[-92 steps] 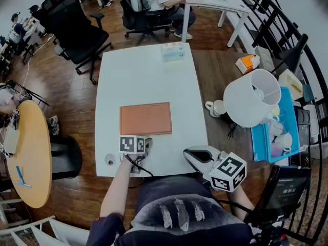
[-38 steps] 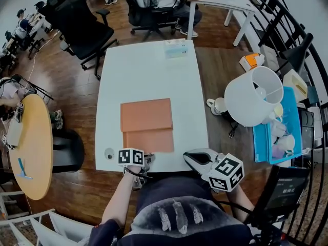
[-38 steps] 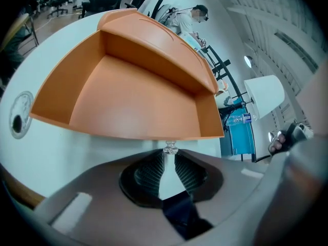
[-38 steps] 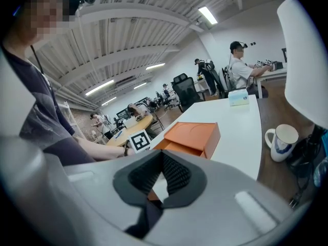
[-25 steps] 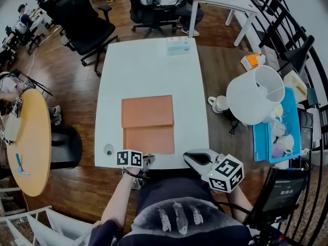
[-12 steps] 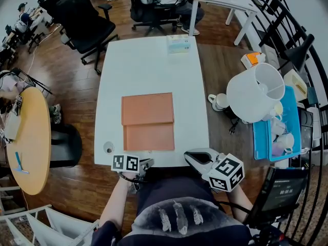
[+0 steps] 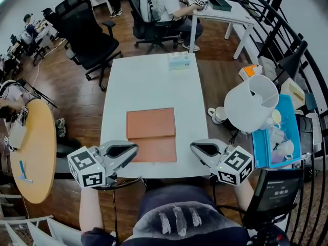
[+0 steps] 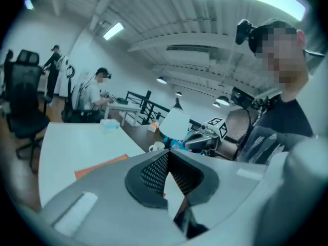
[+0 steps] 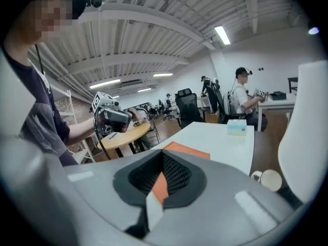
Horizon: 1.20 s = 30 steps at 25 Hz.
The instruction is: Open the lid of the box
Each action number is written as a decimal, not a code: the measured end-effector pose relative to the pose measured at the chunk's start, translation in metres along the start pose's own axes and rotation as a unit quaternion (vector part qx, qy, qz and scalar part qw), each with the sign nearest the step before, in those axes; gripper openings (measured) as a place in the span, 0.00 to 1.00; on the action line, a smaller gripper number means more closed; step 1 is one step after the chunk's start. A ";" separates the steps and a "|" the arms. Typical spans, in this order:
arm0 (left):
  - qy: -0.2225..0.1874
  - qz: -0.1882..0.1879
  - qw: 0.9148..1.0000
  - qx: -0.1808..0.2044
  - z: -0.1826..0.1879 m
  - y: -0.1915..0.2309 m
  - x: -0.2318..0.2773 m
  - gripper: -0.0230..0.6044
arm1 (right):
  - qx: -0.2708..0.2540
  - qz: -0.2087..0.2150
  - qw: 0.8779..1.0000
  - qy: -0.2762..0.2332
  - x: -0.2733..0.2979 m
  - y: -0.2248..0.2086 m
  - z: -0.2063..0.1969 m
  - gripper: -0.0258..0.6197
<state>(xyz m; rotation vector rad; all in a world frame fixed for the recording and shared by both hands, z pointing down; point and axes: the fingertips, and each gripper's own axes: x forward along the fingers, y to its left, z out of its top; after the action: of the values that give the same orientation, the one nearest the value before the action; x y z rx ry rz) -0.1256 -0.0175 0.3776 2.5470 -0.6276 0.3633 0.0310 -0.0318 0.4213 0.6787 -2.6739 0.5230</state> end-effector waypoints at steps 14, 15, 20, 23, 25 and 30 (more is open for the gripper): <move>0.066 -0.024 0.990 0.126 0.045 0.017 0.007 0.06 | -0.106 0.007 0.993 -0.043 -0.012 -0.013 0.100 0.04; 0.068 -0.025 0.989 0.126 0.044 0.019 0.007 0.06 | -0.106 0.007 0.994 -0.041 -0.011 -0.013 0.100 0.04; 0.058 -0.033 0.991 0.118 0.041 0.025 0.003 0.06 | -0.107 0.003 0.994 -0.023 0.000 -0.011 0.098 0.04; 0.050 -0.033 0.992 0.115 0.037 0.033 -0.004 0.06 | -0.109 0.000 0.994 -0.010 0.012 -0.007 0.102 0.04; 0.048 -0.036 0.992 0.110 0.030 0.039 -0.011 0.06 | -0.107 -0.001 0.994 -0.003 0.022 -0.002 0.102 0.04; 0.042 -0.041 0.993 0.099 0.020 0.056 -0.030 0.06 | -0.102 0.000 0.995 0.007 0.047 0.014 0.099 0.04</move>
<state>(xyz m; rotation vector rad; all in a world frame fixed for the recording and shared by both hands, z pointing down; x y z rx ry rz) -0.1765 -0.0596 0.3720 2.7184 -0.4736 0.5233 -0.0378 -0.0808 0.3492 0.6138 -2.6654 0.2481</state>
